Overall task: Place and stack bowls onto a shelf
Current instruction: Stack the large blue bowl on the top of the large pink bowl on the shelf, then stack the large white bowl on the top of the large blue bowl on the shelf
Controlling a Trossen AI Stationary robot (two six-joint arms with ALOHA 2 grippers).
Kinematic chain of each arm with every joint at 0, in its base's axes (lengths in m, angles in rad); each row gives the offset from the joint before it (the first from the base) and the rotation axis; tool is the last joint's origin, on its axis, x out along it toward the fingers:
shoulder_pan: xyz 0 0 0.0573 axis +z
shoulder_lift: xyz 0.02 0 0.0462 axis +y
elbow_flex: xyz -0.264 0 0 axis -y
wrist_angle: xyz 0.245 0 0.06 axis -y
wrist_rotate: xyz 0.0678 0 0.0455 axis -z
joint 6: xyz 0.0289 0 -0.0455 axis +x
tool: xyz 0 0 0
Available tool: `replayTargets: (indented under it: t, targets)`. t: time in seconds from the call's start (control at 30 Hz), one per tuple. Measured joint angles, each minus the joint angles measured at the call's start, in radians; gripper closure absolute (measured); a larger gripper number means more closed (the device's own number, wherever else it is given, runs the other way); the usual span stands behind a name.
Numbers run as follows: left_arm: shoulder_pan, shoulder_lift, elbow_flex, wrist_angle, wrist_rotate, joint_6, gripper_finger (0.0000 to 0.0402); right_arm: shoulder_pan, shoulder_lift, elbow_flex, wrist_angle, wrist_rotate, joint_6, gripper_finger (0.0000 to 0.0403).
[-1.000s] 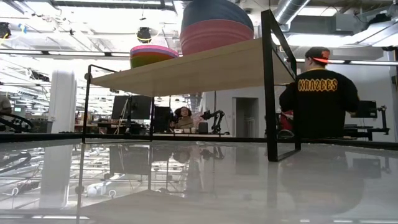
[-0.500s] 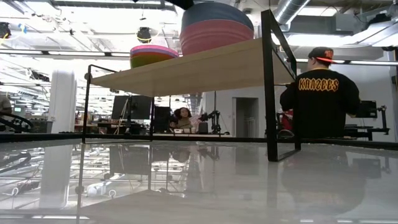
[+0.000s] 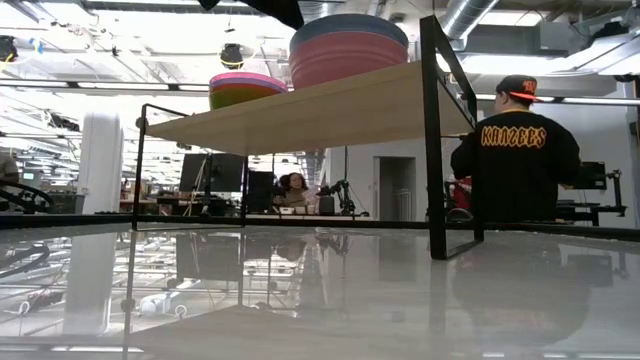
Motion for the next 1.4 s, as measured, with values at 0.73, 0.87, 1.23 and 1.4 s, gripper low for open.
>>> replayTargets:
  t: [0.73,0.87,1.23,1.4]
  targets:
    - [-0.027,-0.348,0.001,0.274,0.123,0.422,0.0342,0.555,-0.189,-0.909,0.017,0.243,1.07,0.0179]
    - [-0.028,-0.362,0.001,0.275,0.219,0.46,0.0295,0.763,-0.225,-1.109,0.118,0.175,1.416,0.0179]
    - [-0.027,-0.348,0.001,0.242,0.234,0.488,0.0214,1.088,-0.124,-1.193,0.398,0.134,1.958,0.0179]
    - [-0.027,-0.348,0.001,0.213,0.232,0.48,0.021,1.12,-0.013,-1.193,0.487,0.102,1.985,0.0179]
